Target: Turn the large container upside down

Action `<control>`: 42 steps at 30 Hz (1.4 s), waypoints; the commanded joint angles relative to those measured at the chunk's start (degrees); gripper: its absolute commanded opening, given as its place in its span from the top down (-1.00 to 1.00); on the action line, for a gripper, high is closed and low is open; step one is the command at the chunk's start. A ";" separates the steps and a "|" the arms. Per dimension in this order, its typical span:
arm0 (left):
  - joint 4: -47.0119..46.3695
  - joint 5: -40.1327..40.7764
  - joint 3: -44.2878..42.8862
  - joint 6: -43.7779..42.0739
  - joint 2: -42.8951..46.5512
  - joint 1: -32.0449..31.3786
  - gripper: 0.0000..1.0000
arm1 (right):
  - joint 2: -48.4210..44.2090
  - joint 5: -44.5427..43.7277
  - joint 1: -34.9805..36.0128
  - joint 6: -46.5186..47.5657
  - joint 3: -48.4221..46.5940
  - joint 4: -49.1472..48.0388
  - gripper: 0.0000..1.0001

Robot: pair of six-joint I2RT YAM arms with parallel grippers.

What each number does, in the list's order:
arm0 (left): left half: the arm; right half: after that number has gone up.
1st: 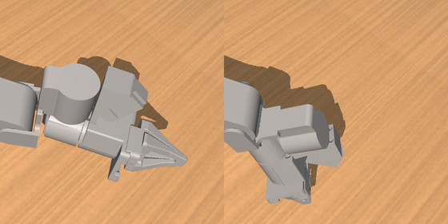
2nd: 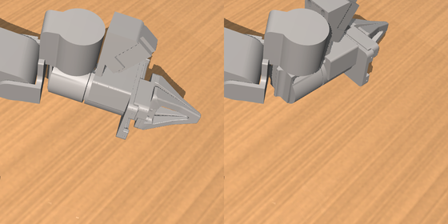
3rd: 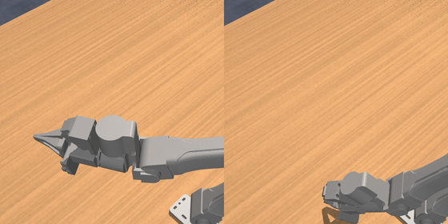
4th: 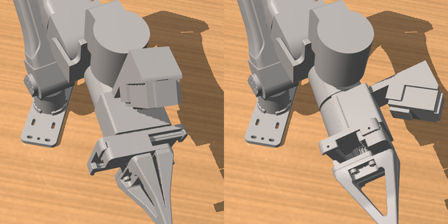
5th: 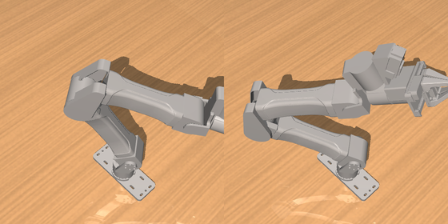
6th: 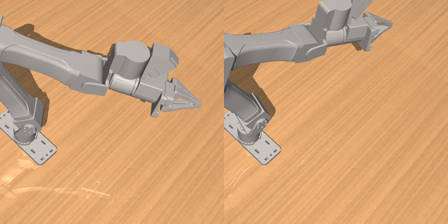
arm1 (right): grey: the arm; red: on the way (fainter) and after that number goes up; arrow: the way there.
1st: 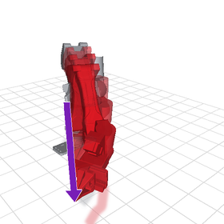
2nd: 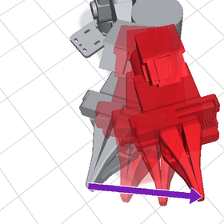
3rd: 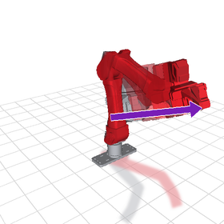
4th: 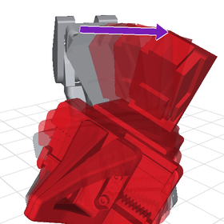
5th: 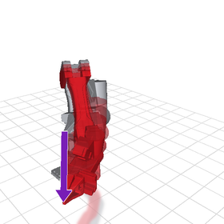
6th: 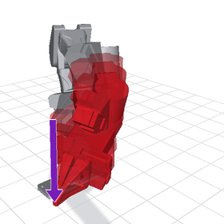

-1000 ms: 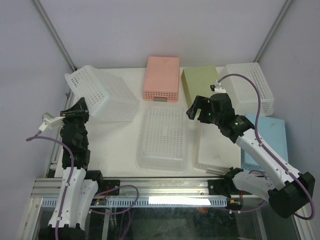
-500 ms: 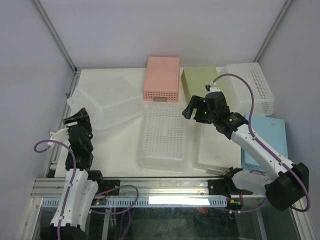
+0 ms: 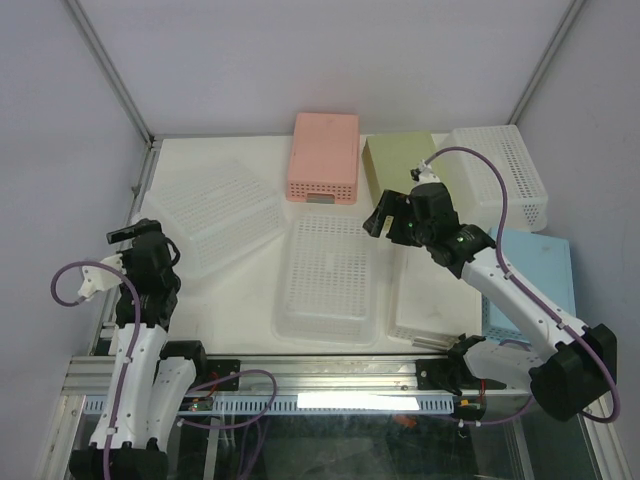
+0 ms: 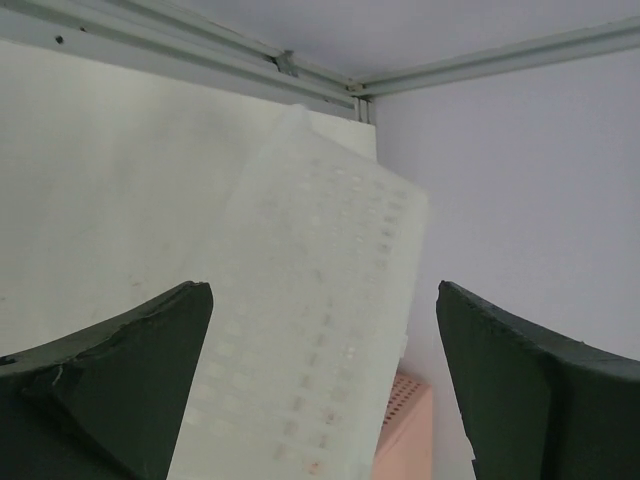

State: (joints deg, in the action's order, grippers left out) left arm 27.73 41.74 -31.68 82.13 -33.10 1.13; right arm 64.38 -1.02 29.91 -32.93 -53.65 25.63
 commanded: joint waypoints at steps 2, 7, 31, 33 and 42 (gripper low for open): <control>10.68 5.99 -6.15 2.07 -6.00 0.02 -0.98 | 0.83 1.01 -0.10 0.06 -0.57 -3.49 -0.72; 18.38 4.52 -12.30 3.11 -15.33 0.02 -0.98 | 0.35 0.54 -0.07 0.34 -0.77 -2.83 -0.73; 11.97 -4.53 -35.97 -37.88 -43.98 -44.71 -0.98 | 7.92 -28.69 -14.00 -3.95 -16.38 15.59 -0.97; 11.12 -5.37 -32.49 -36.21 -43.07 -45.62 -0.98 | 7.51 -30.03 -14.00 -3.77 -15.88 15.63 -0.98; 5.98 -6.63 -26.26 -33.76 -40.10 -46.69 -0.98 | 2.99 -32.64 -13.95 -3.29 -13.86 12.32 -0.98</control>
